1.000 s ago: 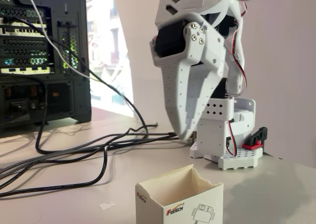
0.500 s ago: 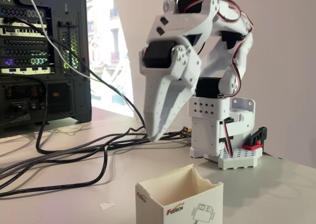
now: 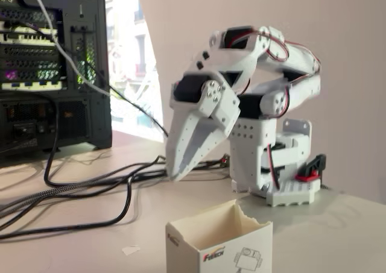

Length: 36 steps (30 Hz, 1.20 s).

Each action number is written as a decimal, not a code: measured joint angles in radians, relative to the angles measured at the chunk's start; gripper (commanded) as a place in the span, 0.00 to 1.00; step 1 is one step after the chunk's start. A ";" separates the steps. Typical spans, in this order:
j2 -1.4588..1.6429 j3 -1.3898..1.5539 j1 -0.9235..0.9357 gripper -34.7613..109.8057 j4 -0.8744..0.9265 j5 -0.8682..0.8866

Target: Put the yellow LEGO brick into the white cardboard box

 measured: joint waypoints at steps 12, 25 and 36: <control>0.087 0.017 0.012 0.18 0.003 0.000; 0.087 0.017 -0.005 0.18 0.003 -0.006; 0.087 0.017 -0.003 0.18 0.003 -0.006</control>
